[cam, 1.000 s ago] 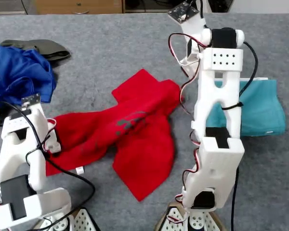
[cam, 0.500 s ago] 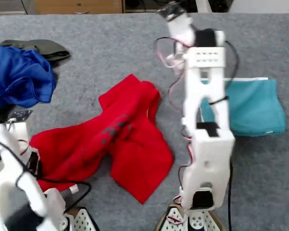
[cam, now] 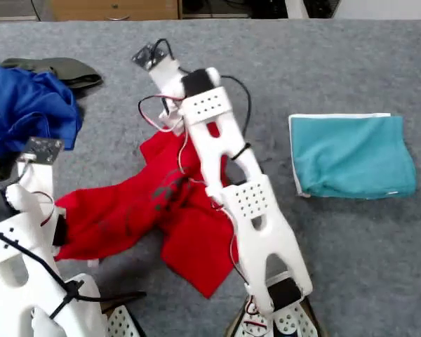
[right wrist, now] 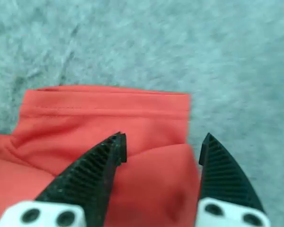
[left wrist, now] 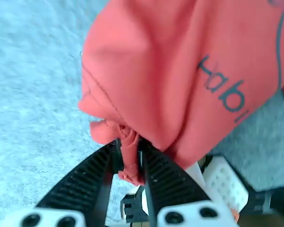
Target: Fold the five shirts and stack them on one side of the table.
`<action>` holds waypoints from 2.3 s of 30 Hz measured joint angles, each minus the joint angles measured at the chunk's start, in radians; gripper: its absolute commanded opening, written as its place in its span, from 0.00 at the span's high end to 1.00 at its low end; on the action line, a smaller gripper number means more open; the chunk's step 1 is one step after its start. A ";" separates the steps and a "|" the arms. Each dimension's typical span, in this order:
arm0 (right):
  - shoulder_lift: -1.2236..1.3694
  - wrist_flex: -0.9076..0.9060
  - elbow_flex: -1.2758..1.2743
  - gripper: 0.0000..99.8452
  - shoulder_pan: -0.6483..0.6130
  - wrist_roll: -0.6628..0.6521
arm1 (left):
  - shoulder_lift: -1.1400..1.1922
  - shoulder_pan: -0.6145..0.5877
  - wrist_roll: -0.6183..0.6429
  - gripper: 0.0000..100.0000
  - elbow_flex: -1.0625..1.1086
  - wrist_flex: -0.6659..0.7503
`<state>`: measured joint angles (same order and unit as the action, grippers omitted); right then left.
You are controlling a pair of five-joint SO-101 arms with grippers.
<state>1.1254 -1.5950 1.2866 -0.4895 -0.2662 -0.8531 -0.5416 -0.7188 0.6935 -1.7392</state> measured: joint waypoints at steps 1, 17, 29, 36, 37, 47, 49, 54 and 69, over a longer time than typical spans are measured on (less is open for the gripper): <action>0.017 -0.008 0.006 0.74 -0.002 0.000 | -0.002 0.002 0.025 0.86 -0.014 0.000; 0.100 -0.006 0.012 0.94 0.023 0.006 | -0.012 0.002 0.261 0.82 -0.164 0.031; 0.103 -0.169 0.020 0.99 0.052 -0.018 | 0.489 0.037 0.612 0.82 -0.249 0.358; -0.032 -0.169 -0.201 0.99 0.141 -0.072 | 0.899 0.089 0.618 0.82 -0.428 0.348; -0.068 -0.169 -0.261 0.99 0.147 -0.080 | 0.950 0.095 0.618 0.82 -0.454 0.331; -0.239 0.084 -0.649 0.99 0.155 -0.097 | 1.231 0.158 0.572 0.87 -0.540 0.288; -0.245 0.103 -0.658 0.99 0.155 -0.097 | 1.244 0.163 0.617 0.87 -0.542 0.322; -0.245 0.123 -0.660 0.99 0.155 -0.097 | 1.267 0.189 0.690 0.98 -0.542 0.358; -0.245 0.138 -0.660 0.99 0.155 -0.098 | 1.215 0.219 0.729 0.98 -0.784 0.338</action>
<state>0.8800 -1.4569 0.6268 -0.3345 -0.3644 0.3621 -0.3222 0.0100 -0.0905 -1.4016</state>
